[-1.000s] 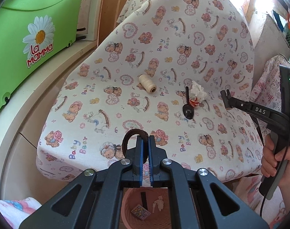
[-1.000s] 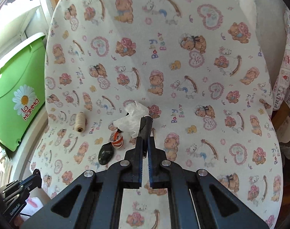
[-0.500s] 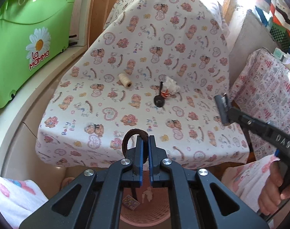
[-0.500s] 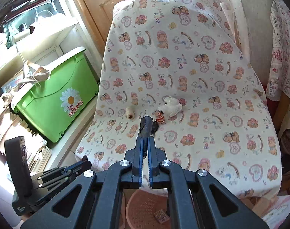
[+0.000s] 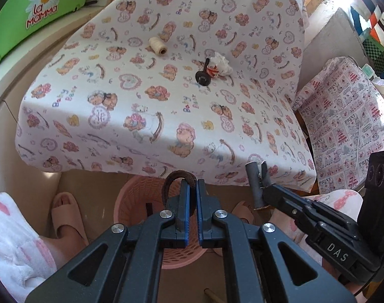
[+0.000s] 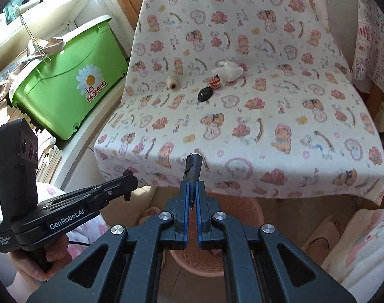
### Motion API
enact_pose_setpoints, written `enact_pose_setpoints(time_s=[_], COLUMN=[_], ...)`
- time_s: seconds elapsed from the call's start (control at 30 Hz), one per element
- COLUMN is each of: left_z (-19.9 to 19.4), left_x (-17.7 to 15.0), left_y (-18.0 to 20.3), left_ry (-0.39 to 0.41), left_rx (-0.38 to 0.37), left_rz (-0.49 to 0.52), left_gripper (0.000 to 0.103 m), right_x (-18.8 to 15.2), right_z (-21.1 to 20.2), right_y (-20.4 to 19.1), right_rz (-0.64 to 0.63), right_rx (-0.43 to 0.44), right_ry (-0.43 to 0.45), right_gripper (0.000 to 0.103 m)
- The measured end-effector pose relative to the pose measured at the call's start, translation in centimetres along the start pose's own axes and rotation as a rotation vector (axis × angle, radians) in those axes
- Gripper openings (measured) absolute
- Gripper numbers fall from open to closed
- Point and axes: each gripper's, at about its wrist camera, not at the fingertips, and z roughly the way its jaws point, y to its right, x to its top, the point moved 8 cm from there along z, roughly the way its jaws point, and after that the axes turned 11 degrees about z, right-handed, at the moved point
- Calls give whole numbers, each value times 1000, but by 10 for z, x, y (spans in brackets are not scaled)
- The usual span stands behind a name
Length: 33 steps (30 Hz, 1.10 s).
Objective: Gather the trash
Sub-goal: 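Lift and carry the scissors and black tube over the pink wastebasket, then open both tools to drop the scissors and tube into the wastebasket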
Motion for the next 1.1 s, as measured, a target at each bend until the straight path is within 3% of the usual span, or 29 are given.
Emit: enact_pose_setpoints(time_s=[0.13, 0.23, 0.37, 0.47, 0.57, 0.77, 0.87, 0.97, 1.1], left_z=[26, 27, 36, 62, 79, 122, 141, 150, 161], left_x=[-18, -20, -17, -31, -45, -66, -86, -95, -102], left_y=[-12, -13, -16, -24, -26, -42, -46, -46, -59], left_ry=[-108, -108, -134, -218, -251, -334, -403, -419, -409], left_rx=[-16, -53, 26, 143, 104, 103, 153, 145, 116], left_rz=[-65, -92, -57, -14, -39, -70, -37, -26, -92], left_gripper=[4, 4, 4, 4, 4, 5, 5, 5, 7], right_x=[-19, -27, -34, -44, -59, -89, -104, -106, -112], right_z=[29, 44, 62, 84, 108, 148, 169, 181, 188], right_y=[8, 7, 12, 28, 53, 99, 111, 123, 134], right_rz=[-1, -3, -16, 50, 120, 314, 406, 392, 448], right_rx=[-75, -97, -131, -140, -181, -188, -158, -216, -198], right_ry=[-85, -137, -172, -224, -288, -415, -484, -466, -458], right_gripper=[6, 6, 6, 6, 6, 6, 6, 6, 6])
